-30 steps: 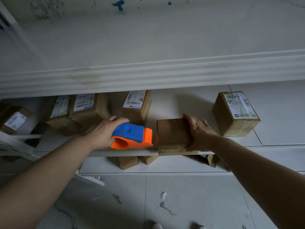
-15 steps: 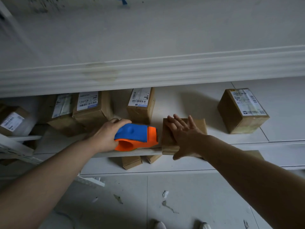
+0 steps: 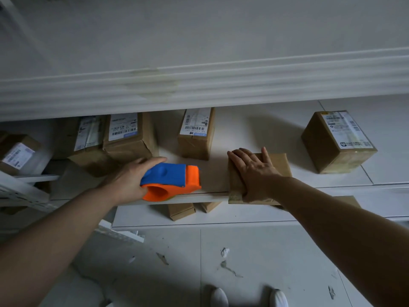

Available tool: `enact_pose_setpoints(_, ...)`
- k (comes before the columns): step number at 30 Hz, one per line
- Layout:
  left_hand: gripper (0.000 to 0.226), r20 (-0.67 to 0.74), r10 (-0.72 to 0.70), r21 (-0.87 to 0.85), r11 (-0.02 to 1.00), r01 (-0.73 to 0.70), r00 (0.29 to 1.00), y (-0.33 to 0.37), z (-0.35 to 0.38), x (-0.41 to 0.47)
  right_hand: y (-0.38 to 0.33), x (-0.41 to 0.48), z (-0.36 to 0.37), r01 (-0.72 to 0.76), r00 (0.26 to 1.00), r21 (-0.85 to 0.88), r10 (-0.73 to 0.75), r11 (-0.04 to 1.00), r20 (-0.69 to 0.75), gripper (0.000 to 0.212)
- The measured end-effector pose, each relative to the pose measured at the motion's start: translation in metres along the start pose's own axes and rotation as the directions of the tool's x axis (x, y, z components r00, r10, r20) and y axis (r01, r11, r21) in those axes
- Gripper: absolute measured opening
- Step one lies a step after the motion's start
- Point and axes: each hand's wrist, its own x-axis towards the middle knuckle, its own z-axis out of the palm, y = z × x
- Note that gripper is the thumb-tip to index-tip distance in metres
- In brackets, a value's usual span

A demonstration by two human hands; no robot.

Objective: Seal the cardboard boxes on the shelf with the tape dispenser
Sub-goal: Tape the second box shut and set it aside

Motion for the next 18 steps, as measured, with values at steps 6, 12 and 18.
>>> enact_pose_setpoints(6, 0.080, 0.000, 0.035, 0.106, 0.994, -0.035, 0.999, 0.029, -0.014, 0.003, 0.000, 0.000, 0.002, -0.006, 1.000, -0.018, 0.006, 1.000, -0.001, 0.127)
enact_pose_setpoints(12, 0.062, 0.082, -0.017, 0.452, 0.892, -0.022, 0.996, 0.085, -0.020, 0.020, -0.003, -0.007, -0.003, 0.001, 1.000, -0.016, -0.001, 1.000, -0.013, 0.122)
enact_pose_setpoints(18, 0.047, 0.077, -0.124, 0.625, 0.779, 0.049, 0.989, 0.121, -0.033, 0.021, -0.003, -0.005, -0.003, 0.008, 1.000, -0.017, -0.008, 1.000, -0.020, 0.122)
